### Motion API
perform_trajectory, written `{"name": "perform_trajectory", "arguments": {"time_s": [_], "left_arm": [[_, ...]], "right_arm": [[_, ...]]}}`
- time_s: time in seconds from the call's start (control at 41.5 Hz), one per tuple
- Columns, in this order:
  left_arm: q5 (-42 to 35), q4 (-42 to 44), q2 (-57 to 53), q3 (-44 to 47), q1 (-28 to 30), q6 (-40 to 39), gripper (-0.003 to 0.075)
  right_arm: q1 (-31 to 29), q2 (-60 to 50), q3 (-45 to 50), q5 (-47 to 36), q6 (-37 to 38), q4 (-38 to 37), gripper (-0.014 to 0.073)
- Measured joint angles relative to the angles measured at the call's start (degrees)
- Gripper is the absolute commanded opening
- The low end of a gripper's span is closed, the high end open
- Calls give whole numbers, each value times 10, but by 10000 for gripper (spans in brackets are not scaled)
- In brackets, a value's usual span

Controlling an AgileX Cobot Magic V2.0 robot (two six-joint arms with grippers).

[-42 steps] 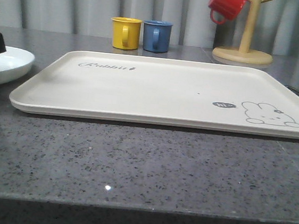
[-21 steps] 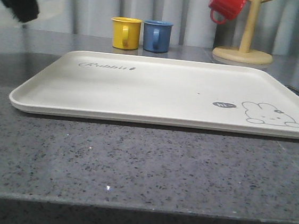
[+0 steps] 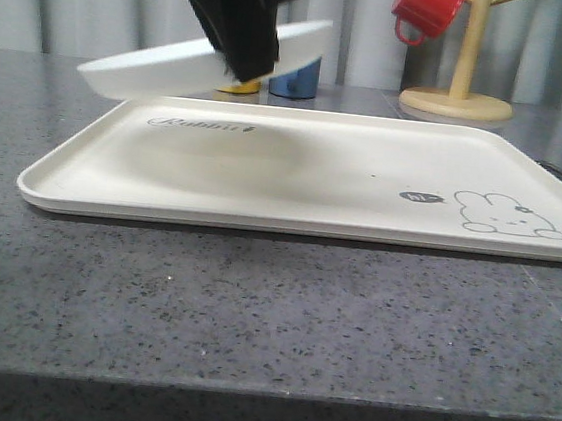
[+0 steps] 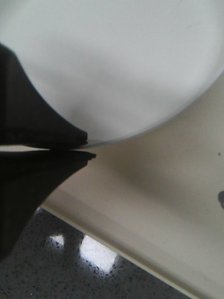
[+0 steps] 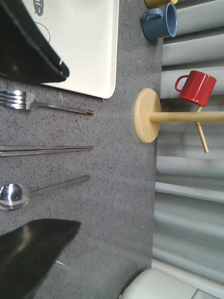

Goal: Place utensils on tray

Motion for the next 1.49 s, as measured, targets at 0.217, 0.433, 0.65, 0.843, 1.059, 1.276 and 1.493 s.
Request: {"name": "perform_trajectory", "arguments": {"time_s": [0.217,0.433,0.65,0.843,1.059,1.276,1.493], "left_arm": [[10,-2,52,0,0,0,-18],[10,-13,64,0,0,0,62],[11,-26,64,-2,0,-1,386],[22,-46,48,-29,0,-6,398],[43,-52,-13,-50,21,-6,113],[92,-55,-62,-50,116,-6,-19],[92,-66,-127,-8,252,-20,-19]], "right_arm": [[0,0,0,0,0,0,615],[0,0,0,0,0,0,615],[0,0,0,0,0,0,615],[0,0,0,0,0,0,615],[0,0,0,0,0,0,615],[0,0,0,0,0,0,615],[0,0,0,0,0,0,615]]}}
